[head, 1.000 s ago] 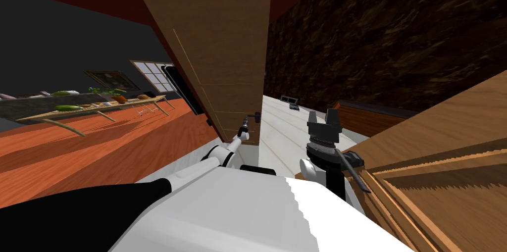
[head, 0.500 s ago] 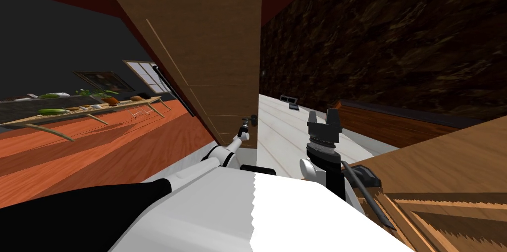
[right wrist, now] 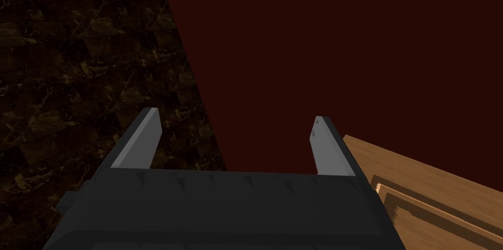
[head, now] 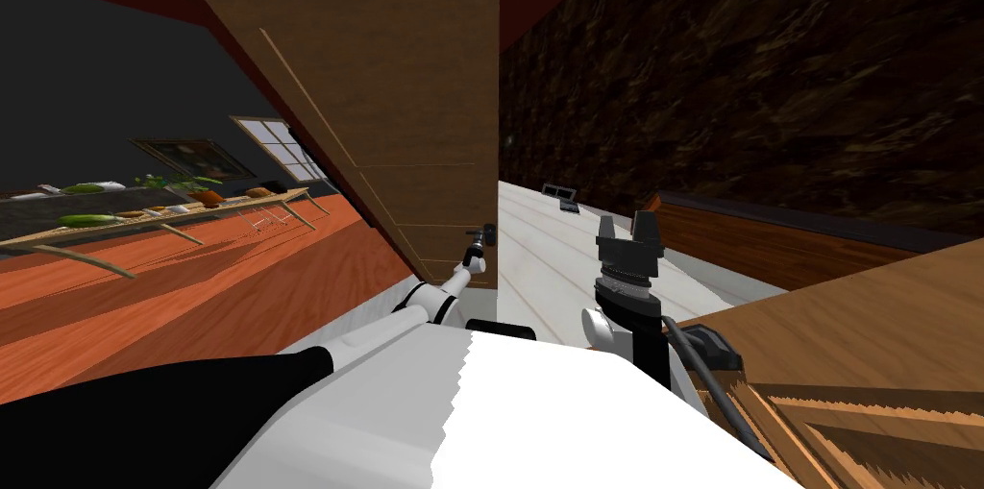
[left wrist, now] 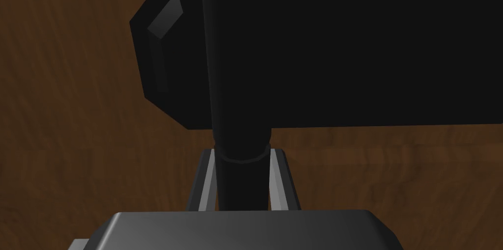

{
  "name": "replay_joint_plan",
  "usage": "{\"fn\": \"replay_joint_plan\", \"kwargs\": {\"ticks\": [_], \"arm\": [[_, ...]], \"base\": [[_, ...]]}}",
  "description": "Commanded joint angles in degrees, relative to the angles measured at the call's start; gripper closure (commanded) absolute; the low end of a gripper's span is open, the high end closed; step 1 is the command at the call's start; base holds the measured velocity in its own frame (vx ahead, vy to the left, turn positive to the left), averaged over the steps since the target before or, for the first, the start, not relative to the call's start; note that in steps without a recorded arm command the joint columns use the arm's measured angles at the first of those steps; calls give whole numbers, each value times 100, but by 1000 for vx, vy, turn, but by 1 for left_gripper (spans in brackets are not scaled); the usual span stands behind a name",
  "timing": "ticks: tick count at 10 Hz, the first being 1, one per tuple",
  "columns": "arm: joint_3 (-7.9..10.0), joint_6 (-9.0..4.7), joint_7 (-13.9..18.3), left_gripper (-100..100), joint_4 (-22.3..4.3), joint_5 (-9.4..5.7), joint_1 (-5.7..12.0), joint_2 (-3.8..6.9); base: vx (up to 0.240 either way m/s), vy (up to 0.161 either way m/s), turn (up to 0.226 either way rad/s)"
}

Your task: Push the door open

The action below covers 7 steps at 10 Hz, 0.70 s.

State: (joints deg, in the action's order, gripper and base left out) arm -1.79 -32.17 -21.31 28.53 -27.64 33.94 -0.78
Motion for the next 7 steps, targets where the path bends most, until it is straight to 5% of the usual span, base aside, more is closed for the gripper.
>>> {"fn": "replay_joint_plan", "kwargs": {"ticks": [1,6,7], "arm": [[6,-12,-5,100,6,0,3,17],[131,-88,-175,100,-54,-130,25,142],[297,-203,-388,100,-113,-292,63,230]], "base": [[-7,8,-6],[52,-22,-9],[115,-36,-42]]}}
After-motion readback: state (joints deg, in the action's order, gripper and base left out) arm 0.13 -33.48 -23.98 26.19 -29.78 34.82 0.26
